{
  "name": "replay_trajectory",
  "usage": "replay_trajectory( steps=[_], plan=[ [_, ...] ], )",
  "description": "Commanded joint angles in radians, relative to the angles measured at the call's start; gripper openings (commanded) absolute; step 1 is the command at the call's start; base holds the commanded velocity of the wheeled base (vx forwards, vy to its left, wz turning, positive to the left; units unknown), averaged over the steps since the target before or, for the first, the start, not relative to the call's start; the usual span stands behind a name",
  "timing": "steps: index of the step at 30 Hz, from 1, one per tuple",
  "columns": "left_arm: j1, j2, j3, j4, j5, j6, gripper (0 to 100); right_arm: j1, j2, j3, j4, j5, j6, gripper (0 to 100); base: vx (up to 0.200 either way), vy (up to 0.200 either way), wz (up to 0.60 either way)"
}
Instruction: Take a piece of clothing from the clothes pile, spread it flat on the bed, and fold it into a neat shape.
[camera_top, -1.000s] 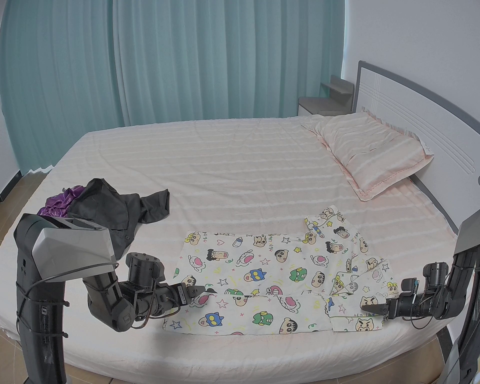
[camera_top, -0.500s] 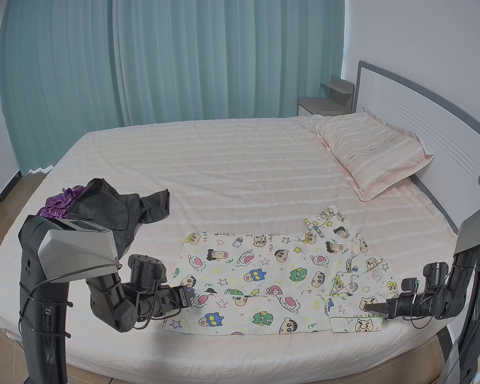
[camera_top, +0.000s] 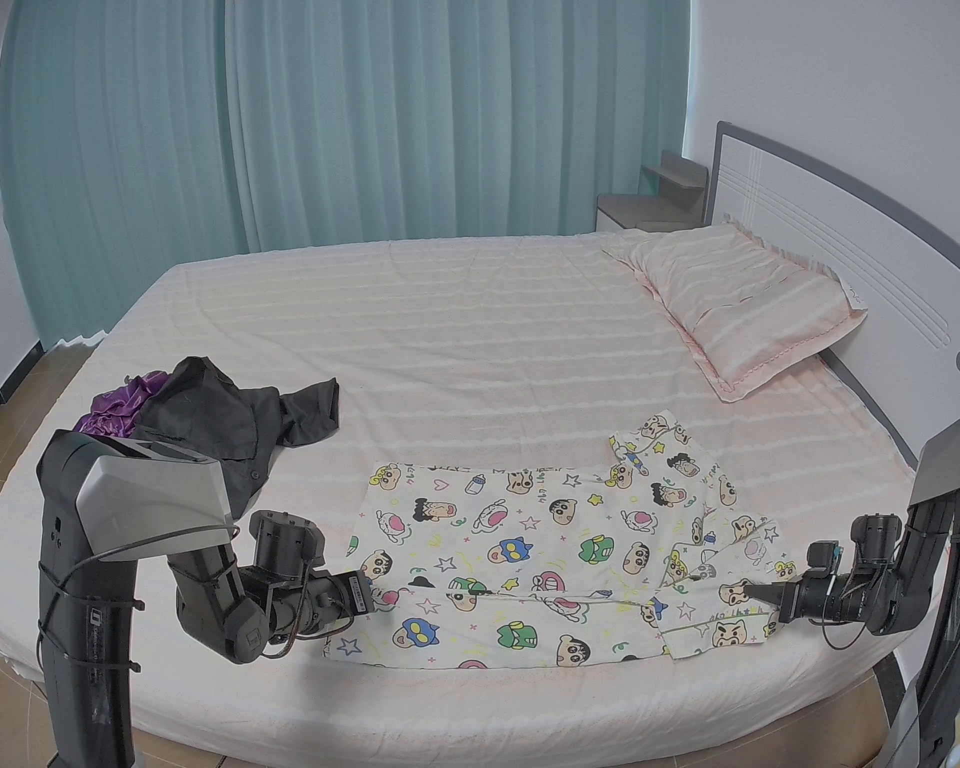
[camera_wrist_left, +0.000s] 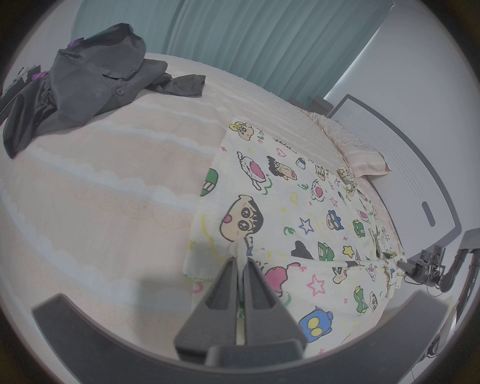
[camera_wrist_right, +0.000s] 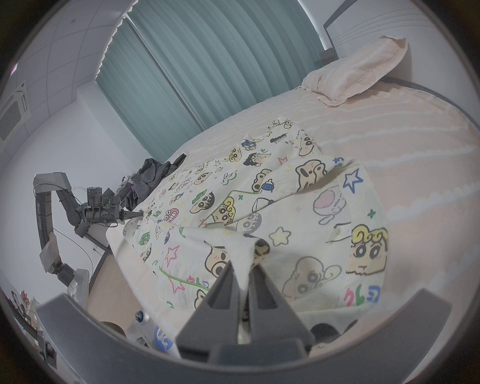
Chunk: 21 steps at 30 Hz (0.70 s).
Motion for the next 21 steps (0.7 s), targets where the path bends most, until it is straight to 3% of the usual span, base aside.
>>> replay_trajectory(
  steps=[1, 21],
  plan=[
    [0.003, -0.001, 0.004, -0.001, 0.008, -0.001, 0, 0.002, -0.004, -0.016, -0.013, -0.004, 0.000, 0, 0.000, 0.000, 0.00],
    [0.005, -0.001, 0.004, -0.001, 0.017, -0.029, 0, 0.033, 0.046, -0.177, 0.015, -0.073, 0.008, 0, 0.000, 0.000, 0.00]
  ],
)
